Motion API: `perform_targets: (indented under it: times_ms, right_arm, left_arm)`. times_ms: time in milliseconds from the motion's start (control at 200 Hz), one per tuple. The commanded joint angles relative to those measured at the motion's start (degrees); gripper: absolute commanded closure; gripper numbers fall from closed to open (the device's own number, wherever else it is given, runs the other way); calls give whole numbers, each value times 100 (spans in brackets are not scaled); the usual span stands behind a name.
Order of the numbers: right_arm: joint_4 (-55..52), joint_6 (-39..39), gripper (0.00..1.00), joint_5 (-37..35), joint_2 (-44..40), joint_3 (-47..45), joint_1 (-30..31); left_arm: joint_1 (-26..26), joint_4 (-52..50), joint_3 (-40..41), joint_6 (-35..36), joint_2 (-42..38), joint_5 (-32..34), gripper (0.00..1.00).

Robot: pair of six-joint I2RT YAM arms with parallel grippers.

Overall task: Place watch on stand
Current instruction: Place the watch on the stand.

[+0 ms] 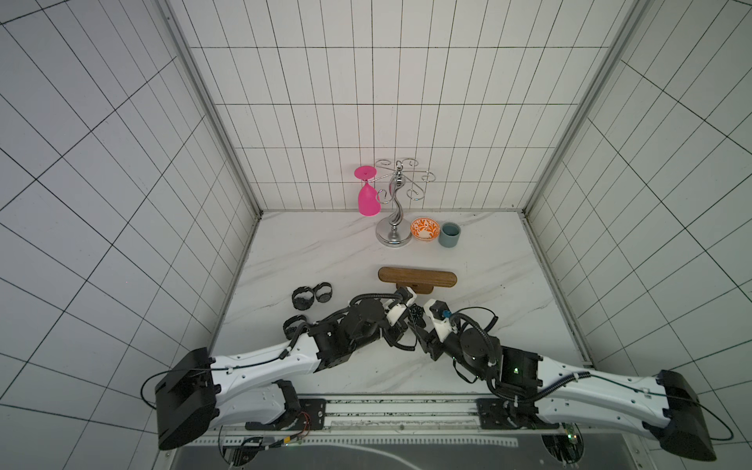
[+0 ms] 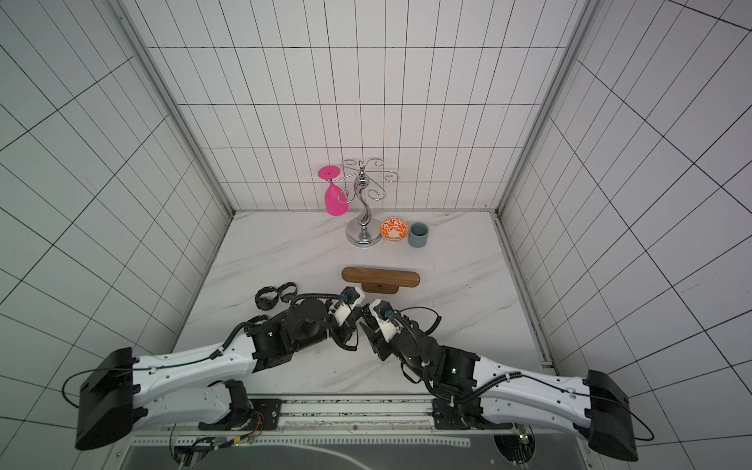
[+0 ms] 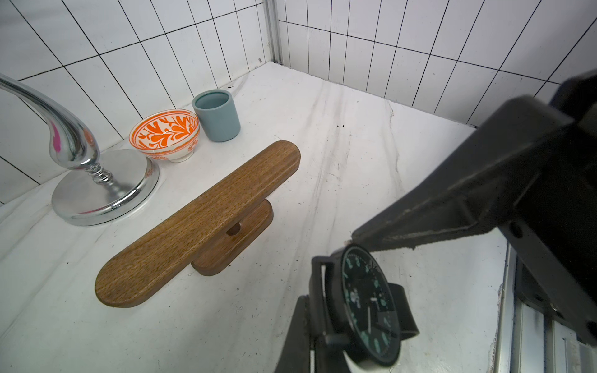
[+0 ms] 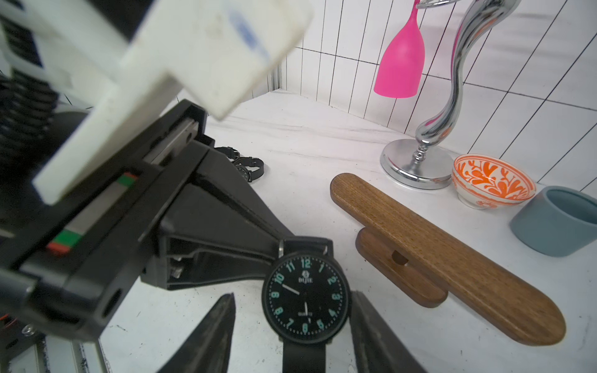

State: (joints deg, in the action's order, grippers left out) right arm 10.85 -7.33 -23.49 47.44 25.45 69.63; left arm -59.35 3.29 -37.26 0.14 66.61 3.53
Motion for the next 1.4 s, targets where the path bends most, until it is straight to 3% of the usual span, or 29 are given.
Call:
perform_targets:
  times_ms: [0,125,325,480,655,1049,1394]
  right_arm:
    - [-16,48,50,40,52,262,-46]
    - [39,48,53,92,130,283,-46]
    - [46,47,40,11,129,285,-54]
    - [-14,13,37,-18,-36,212,-118]
    - [-91,-38,38,383,-317,229,-239]
    - [-200,82,54,643,-125,374,-248]
    - [-222,97,45,552,-86,397,-248]
  left_arm:
    - [3,31,-45,141,-95,-132,100]
    - [2,57,-28,169,-113,-241,100]
    - [3,109,48,200,-213,-326,100]
    - [-11,189,142,264,-306,-393,100]
    - [-92,212,183,398,-333,-381,100]
    - [-129,223,166,416,-315,-424,100]
    - [-129,220,166,416,-298,-400,100]
